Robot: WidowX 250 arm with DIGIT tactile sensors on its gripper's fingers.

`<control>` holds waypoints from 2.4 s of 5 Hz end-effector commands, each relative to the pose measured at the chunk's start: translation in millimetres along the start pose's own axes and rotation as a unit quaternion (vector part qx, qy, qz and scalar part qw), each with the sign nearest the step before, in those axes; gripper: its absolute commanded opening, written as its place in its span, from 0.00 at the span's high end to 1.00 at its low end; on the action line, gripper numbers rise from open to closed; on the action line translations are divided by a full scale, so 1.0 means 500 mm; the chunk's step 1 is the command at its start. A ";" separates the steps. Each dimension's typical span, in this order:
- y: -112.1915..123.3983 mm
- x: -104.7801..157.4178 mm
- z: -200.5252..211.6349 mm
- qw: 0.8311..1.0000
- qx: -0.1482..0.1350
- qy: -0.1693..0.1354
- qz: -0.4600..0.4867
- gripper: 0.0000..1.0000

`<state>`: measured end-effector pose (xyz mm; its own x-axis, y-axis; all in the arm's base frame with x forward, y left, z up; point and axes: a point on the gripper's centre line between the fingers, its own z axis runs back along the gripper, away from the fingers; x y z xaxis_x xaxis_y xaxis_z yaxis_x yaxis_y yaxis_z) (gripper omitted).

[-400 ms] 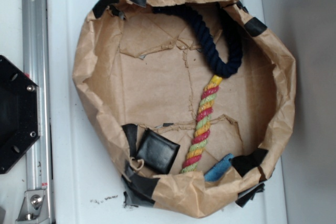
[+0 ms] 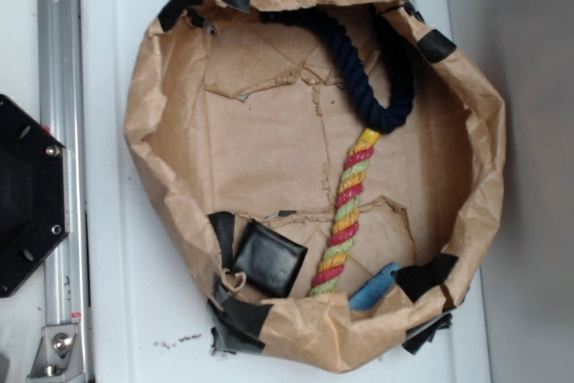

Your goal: Grab the blue rope.

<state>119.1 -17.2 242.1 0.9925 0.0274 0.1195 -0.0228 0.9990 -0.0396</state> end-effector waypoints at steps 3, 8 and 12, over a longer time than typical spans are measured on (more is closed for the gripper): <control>0.094 0.238 -0.275 0.936 0.056 -0.005 -0.348 0.00; 0.174 0.314 -0.392 0.923 0.104 0.022 -0.371 0.00; 0.116 0.314 -0.467 0.929 0.039 0.050 -0.365 0.00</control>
<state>294.9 46.9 19.5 0.7739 -0.6327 -0.0277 0.6331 0.7719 0.0580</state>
